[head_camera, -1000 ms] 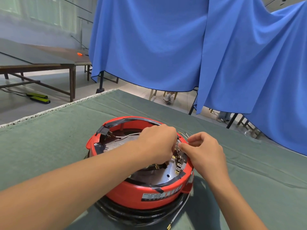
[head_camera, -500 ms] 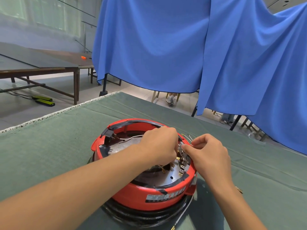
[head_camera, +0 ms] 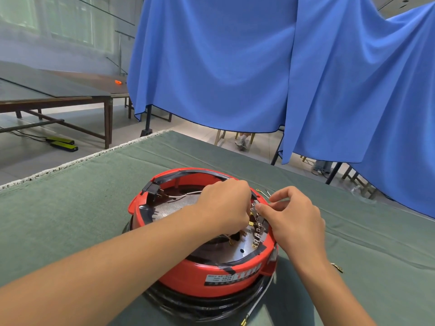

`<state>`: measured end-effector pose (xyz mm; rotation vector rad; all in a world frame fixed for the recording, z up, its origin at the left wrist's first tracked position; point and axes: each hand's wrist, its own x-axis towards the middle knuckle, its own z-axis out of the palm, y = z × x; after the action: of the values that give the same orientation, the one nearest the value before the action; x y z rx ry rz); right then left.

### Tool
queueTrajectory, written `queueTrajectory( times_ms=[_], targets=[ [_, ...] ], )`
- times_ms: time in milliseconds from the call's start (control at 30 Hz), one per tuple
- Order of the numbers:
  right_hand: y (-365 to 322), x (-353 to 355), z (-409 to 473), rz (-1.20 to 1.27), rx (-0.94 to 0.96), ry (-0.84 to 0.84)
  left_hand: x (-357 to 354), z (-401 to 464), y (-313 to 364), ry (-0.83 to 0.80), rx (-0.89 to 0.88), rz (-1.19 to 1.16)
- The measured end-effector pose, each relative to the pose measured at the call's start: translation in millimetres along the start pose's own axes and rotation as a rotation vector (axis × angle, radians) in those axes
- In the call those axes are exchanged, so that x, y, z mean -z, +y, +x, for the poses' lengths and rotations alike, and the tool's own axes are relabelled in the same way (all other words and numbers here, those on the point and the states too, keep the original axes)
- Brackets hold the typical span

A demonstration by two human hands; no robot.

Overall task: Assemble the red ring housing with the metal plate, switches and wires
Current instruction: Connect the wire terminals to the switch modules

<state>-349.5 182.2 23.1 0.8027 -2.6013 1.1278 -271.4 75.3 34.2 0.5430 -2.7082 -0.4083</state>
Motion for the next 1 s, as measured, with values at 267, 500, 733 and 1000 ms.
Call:
queueTrajectory(
  times_ms=[267,500,733,1000],
  targets=[
    [-0.5,1.3,0.2,-0.03,0.028,0.03,-0.8,1.4,-0.5,-0.015,0.002,-0.029],
    [0.0,0.9,0.5,-0.05,0.025,0.029,-1.2,1.3,-0.2,0.001,-0.003,-0.007],
    [2.2,0.1,1.7,-0.059,0.027,0.031,-0.5,0.1,0.4,0.008,0.001,-0.007],
    [3.1,-0.7,1.9,-0.066,0.036,0.036,-0.6,-1.2,2.1,0.016,-0.003,-0.003]
  ],
)
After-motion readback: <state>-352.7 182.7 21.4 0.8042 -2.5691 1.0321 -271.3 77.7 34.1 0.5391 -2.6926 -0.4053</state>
